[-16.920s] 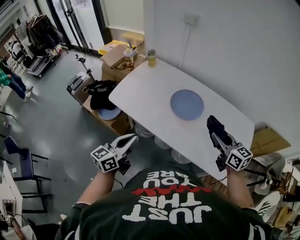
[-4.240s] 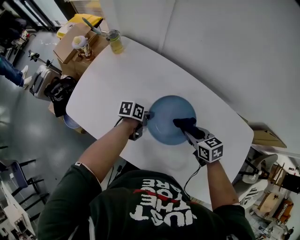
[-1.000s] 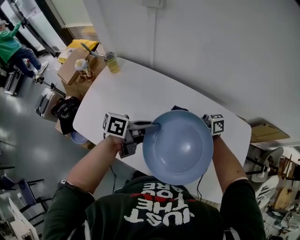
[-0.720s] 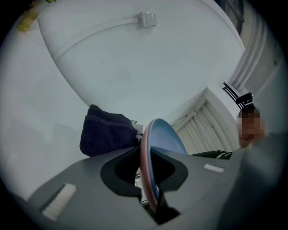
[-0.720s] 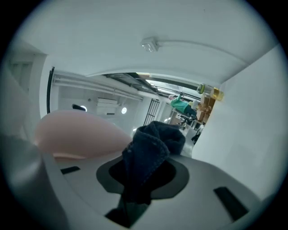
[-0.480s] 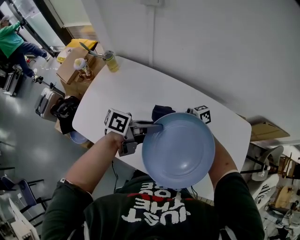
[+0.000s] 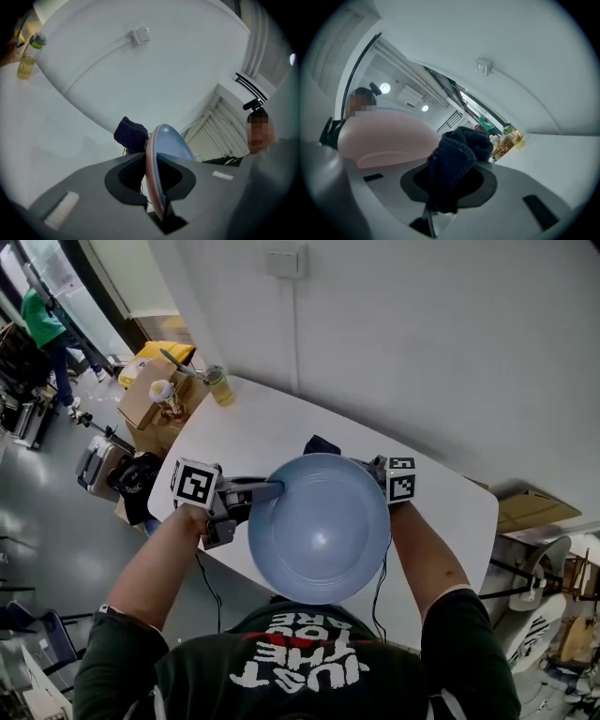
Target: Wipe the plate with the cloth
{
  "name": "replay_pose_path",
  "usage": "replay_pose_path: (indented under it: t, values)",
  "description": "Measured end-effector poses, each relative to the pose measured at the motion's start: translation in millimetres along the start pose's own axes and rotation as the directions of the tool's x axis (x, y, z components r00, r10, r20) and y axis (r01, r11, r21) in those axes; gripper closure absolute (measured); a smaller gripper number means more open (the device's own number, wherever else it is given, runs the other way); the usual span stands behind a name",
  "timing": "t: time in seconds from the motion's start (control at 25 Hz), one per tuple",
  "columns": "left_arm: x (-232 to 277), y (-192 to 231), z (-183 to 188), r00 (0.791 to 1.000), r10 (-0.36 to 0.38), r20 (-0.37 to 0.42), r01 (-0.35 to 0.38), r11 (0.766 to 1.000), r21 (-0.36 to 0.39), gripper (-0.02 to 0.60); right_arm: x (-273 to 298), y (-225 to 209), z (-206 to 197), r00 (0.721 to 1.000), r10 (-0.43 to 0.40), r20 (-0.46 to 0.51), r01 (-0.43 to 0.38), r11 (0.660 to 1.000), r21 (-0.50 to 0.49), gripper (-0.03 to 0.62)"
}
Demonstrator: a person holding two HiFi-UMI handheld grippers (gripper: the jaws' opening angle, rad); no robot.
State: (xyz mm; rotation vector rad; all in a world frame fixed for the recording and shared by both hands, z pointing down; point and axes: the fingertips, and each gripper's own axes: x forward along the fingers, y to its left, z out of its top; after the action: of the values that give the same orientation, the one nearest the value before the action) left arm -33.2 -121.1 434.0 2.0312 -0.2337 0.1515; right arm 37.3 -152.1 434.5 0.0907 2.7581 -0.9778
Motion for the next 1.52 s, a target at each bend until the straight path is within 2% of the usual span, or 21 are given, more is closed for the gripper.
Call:
replay_pose_path:
  t: [0.08,0.16,0.28,0.44,0.52,0.6,0.68,0.76,0.84,1.0,1.08,1.16,1.32,1.52]
  values:
    - [-1.3,-18.0,6.7,1.000,-0.019,-0.017,0.021,0.995,0.100,0.537,-6.0,6.0,5.0,0.999,-0.040,-0.036,0.038,0.998,-0.054,0.511]
    - [-3.1,-29.5,13.1,0.999,-0.007,-0.034,0.014,0.979,0.205,0.537,-16.1,14.0,11.5,0.992,-0.083,-0.091,0.073,0.992,-0.106,0.511]
    - [-2.4,-26.4,24.8,0.996,0.075,-0.053,-0.053,0.939,0.338,0.537,-38.7,23.8,28.0,0.974,-0.146,-0.176,0.119,0.980,-0.157,0.511]
    - [-1.1,0.5,38.4,0.971,0.231,-0.061,-0.183,0.884,0.429,0.537,-58.0,25.7,51.0,0.942,-0.196,-0.271,0.157,0.975,-0.160,0.511]
    - [0.1,7.1,41.7,0.962,0.263,-0.072,-0.201,0.862,0.465,0.537,-55.0,26.7,55.7,0.918,-0.208,-0.336,0.162,0.974,-0.159,0.511]
    - [3.7,8.1,36.9,0.956,0.272,-0.107,-0.184,0.845,0.502,0.538,-43.5,28.9,56.4,0.888,-0.216,-0.407,0.161,0.973,-0.165,0.511]
    - [7.0,8.8,30.1,0.946,0.281,-0.161,-0.151,0.824,0.546,0.538,-25.3,27.7,57.6,0.863,-0.207,-0.460,0.154,0.977,-0.150,0.511]
    - [10.8,7.9,27.9,0.931,0.296,-0.216,-0.112,0.791,0.601,0.538,-3.6,24.9,55.9,0.837,-0.174,-0.518,0.134,0.985,-0.113,0.511]
    - [16.4,5.4,27.6,0.915,0.312,-0.254,-0.076,0.755,0.651,0.538,18.5,22.0,48.4,0.798,-0.131,-0.588,0.106,0.991,-0.076,0.511]
    - [21.5,5.1,21.2,0.882,0.359,-0.305,-0.028,0.686,0.727,0.538,54.3,17.3,30.9,0.722,-0.027,-0.691,0.061,0.998,0.025,0.511]
    - [17.6,8.3,22.0,0.873,0.383,-0.303,-0.033,0.665,0.746,0.538,62.4,15.1,26.0,0.692,0.007,-0.722,0.053,0.997,0.061,0.511]
    - [9.6,12.3,25.7,0.880,0.383,-0.281,-0.061,0.677,0.734,0.537,64.6,12.4,25.8,0.684,0.013,-0.729,0.055,0.996,0.069,0.511]
    - [-13.5,17.5,37.8,0.923,0.327,-0.203,-0.124,0.752,0.648,0.537,62.6,12.5,37.2,0.720,0.003,-0.694,0.055,0.997,0.061,0.511]
    - [-39.9,30.8,49.7,0.954,0.289,-0.078,-0.206,0.823,0.529,0.537,37.9,21.2,43.3,0.729,-0.028,-0.684,0.068,0.997,0.031,0.511]
